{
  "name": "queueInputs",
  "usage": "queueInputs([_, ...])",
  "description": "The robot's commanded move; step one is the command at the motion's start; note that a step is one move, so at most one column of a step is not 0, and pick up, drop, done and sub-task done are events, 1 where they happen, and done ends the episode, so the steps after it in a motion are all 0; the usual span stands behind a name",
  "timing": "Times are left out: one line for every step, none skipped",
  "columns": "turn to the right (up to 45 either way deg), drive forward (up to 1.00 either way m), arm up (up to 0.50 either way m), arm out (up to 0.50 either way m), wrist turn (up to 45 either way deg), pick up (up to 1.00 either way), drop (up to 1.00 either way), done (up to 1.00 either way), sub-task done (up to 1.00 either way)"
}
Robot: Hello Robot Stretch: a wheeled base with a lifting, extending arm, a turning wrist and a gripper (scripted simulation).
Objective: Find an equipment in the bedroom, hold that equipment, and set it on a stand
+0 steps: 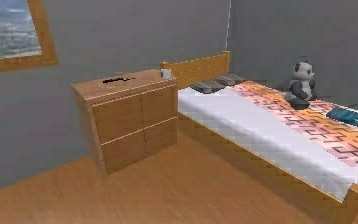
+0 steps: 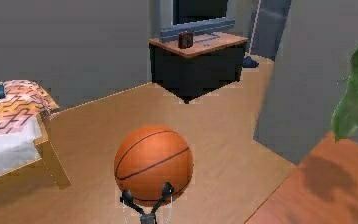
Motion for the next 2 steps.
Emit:
queueInputs([0.0, 0.40, 0.00, 0.00, 0.0, 0.00, 0.00, 0.00, 0.00])
queueInputs([45.0, 0.00, 0.00, 0.00, 0.0, 0.00, 0.00, 0.00, 0.00])
